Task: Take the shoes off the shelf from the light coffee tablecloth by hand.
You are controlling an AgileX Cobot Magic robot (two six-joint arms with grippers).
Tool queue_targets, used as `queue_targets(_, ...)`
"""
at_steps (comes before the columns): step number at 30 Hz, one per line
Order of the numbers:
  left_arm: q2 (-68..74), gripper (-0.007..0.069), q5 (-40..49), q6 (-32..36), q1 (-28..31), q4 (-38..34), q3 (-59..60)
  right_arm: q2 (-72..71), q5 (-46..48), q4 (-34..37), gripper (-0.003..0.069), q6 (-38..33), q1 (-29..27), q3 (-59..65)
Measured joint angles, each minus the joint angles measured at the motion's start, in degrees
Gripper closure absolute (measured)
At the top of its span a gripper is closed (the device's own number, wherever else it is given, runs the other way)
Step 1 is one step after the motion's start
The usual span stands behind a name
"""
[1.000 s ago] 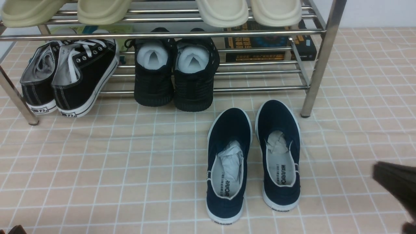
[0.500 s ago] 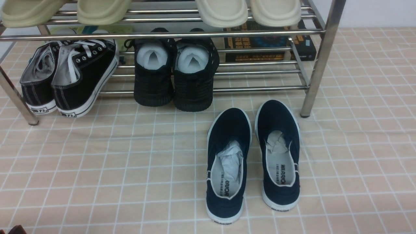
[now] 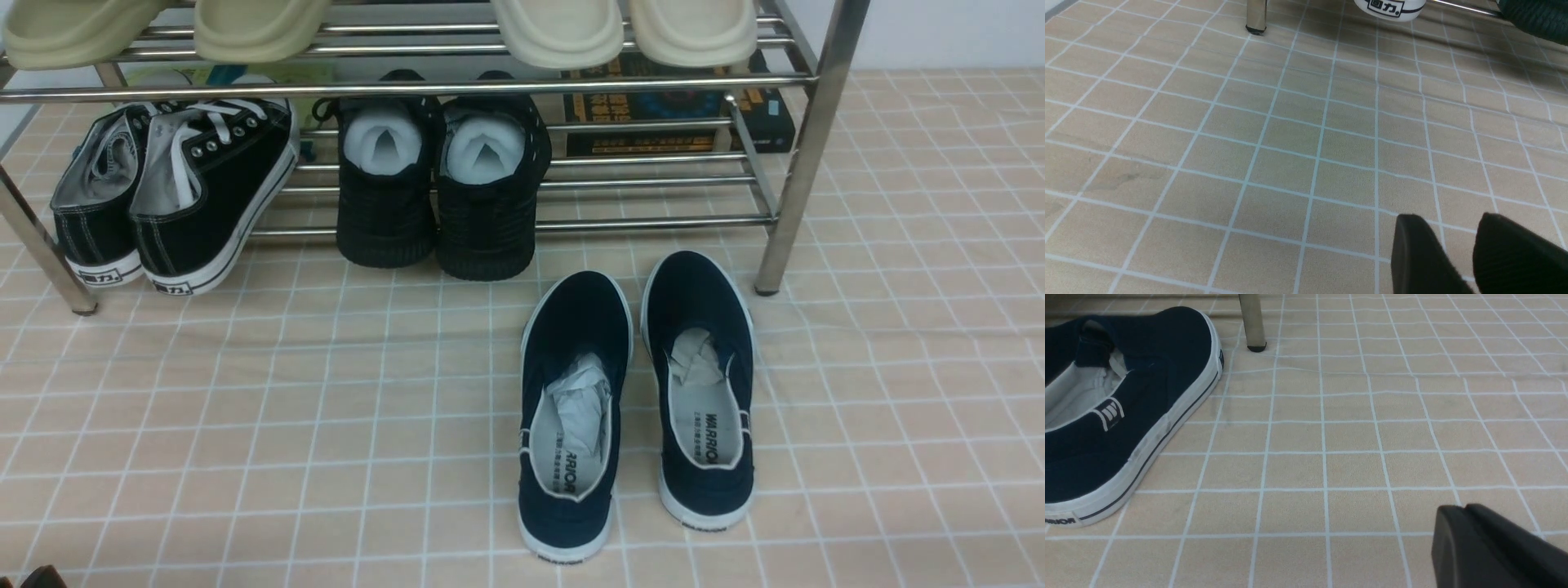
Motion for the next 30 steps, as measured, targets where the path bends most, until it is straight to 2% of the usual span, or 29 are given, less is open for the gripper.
queue_targets(30,0.0,0.0384,0.0,0.0,0.0,0.0,0.0,0.0,0.0,0.2,0.0583,0.0,0.0,0.0)
